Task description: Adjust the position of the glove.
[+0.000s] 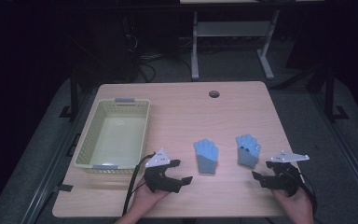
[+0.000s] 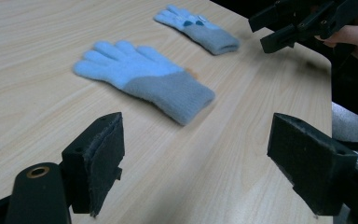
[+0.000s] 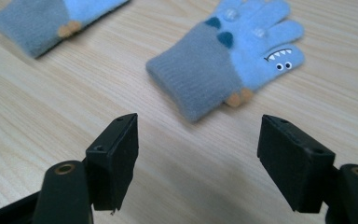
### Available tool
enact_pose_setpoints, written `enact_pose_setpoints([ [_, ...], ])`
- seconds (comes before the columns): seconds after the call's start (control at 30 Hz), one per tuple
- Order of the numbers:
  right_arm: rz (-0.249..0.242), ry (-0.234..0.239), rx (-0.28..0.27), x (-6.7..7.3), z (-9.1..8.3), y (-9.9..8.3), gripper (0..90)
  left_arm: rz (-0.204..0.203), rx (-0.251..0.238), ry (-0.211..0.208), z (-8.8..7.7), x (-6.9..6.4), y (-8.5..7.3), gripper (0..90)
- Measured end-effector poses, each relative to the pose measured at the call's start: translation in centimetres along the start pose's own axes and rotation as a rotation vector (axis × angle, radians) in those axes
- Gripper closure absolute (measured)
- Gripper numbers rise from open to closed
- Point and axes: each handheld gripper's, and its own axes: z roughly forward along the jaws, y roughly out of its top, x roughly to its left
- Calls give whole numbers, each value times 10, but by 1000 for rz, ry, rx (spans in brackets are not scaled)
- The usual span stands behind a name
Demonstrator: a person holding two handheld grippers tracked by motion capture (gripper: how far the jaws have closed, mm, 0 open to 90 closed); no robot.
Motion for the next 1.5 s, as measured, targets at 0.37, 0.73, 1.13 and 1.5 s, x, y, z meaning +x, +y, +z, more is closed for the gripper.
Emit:
enact_pose_setpoints([
  [0.37,1,29,11,2,2,2,266,-4,-11,3,-1,1,0,182],
  [0.73,-42,45,18,3,4,26,289,-25,-25,8,-4,5,0,182],
  [1.13,-85,51,41,-5,2,63,311,-19,-20,9,-3,4,-1,182],
  [1.5,-72,60,68,-15,16,84,354,-16,-30,13,-7,6,0,182],
])
